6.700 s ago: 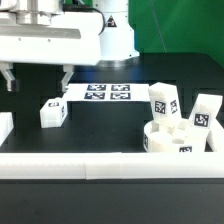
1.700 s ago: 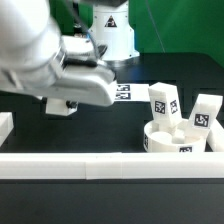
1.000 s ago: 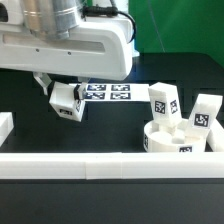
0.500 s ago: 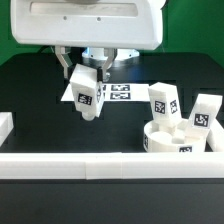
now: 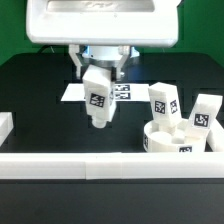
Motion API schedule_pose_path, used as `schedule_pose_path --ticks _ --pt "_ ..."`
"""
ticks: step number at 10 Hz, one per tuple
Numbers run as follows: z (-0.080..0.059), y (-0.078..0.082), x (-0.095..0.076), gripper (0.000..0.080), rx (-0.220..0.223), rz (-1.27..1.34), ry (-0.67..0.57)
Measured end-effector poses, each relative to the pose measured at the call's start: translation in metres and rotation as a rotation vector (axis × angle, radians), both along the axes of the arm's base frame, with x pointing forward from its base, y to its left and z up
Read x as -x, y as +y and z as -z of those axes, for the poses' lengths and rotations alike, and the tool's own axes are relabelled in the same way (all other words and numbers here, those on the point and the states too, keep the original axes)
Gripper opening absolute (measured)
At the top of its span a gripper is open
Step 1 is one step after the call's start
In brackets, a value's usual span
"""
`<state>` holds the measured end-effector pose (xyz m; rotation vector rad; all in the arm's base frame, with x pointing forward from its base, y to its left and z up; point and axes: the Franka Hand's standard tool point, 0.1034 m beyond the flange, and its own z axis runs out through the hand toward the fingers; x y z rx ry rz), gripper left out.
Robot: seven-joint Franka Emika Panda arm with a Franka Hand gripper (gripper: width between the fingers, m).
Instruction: Assemble stool
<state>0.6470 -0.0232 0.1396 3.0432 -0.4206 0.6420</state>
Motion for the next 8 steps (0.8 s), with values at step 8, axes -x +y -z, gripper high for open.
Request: schedule_pose_path --ticks 8 --pt "-0.005 0.005 0.01 0.0324 -0.055 -0.012 -0.096"
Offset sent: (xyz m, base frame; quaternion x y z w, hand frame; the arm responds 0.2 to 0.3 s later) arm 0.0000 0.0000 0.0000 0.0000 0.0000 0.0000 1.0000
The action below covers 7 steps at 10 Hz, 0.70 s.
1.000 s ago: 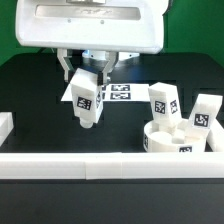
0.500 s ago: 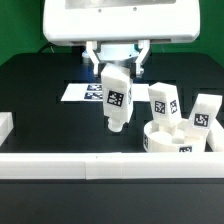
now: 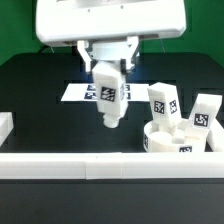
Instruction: Assemble stool
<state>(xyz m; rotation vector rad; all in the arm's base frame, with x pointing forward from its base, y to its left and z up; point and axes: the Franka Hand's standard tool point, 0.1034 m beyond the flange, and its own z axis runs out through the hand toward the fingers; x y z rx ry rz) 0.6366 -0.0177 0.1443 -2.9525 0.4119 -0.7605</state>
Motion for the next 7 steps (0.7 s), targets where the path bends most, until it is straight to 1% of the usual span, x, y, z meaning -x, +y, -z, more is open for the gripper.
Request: schedule_pose_path --ticks 1,2,3,5,6,7 --pt "-0.004 0.009 -0.005 0.0324 -0.001 -0.009 -0.048" --pt "-0.006 0.021 -0.006 0.0324 -0.025 -0.015 -0.068" --pt "-0.008 0.029 -0.007 0.0324 -0.057 -0.002 -0.061" --pt "-0.006 0.028 -0.006 0.0324 -0.053 -0.005 -0.059" --pt "-0.003 0.02 -0.002 0.0324 -0.029 -0.023 -0.061" --pt "0.004 0.007 0.007 0.0324 -0.04 -0.002 -0.05"
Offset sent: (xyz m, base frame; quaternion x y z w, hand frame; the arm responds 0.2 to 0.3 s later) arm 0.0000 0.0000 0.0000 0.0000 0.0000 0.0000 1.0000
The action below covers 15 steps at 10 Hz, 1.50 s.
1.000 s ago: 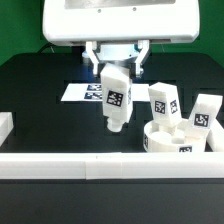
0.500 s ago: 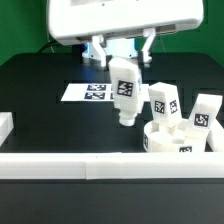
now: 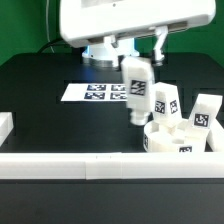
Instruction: Assemble stool
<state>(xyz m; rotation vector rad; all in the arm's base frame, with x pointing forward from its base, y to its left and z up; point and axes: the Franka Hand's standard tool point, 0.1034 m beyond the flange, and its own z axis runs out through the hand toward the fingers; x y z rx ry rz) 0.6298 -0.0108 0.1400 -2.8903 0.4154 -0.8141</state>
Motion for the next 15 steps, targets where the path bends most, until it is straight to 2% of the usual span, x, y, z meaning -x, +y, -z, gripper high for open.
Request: schedule_pose_path --ticks 1,2,4,5,8,12,15 --pt "0.003 0.014 0.006 0.0324 -0.034 0.004 0.004" --pt "0.005 0.032 0.011 0.0324 -0.048 -0.019 0.006" --pt "0.01 0.041 0.013 0.0324 -0.047 -0.022 -0.004" --pt "0.012 0.047 0.013 0.0324 -0.06 -0.009 -0.003" --pt "0.013 0.046 0.014 0.0324 -0.06 -0.009 0.0" --pt "0.029 0.049 0.019 0.0324 -0.06 -0.01 0.014" --pt "0.034 0.052 0.022 0.0324 -0.063 -0.011 0.023"
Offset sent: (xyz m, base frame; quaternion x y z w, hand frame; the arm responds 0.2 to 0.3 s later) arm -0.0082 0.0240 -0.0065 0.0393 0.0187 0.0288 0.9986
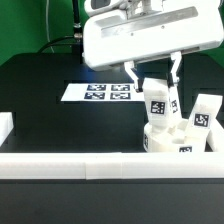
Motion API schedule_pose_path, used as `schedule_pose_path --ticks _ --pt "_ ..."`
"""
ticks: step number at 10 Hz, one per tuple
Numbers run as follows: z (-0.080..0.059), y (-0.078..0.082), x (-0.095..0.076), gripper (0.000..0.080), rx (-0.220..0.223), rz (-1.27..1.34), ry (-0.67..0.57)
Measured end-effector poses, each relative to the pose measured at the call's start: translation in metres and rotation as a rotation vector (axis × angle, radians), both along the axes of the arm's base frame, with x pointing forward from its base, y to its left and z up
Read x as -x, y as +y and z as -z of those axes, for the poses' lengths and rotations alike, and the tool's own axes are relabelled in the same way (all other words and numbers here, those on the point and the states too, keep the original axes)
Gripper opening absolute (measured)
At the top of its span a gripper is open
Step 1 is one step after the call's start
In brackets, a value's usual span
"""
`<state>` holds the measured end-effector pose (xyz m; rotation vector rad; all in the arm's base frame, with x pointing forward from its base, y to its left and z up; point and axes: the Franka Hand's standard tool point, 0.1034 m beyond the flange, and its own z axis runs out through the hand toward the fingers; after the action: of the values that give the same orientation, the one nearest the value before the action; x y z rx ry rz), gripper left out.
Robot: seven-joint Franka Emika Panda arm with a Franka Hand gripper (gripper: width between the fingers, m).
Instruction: Assemble stool
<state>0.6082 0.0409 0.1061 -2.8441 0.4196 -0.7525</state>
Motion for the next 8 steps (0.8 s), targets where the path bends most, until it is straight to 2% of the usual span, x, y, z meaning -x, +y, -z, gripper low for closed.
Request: schedule_pose_path --ticks 3,8 --pt "0.002 0.002 0.002 0.0324 0.0 -0.004 0.004" --pt "0.015 0.003 0.005 0.0324 0.003 0.0 0.01"
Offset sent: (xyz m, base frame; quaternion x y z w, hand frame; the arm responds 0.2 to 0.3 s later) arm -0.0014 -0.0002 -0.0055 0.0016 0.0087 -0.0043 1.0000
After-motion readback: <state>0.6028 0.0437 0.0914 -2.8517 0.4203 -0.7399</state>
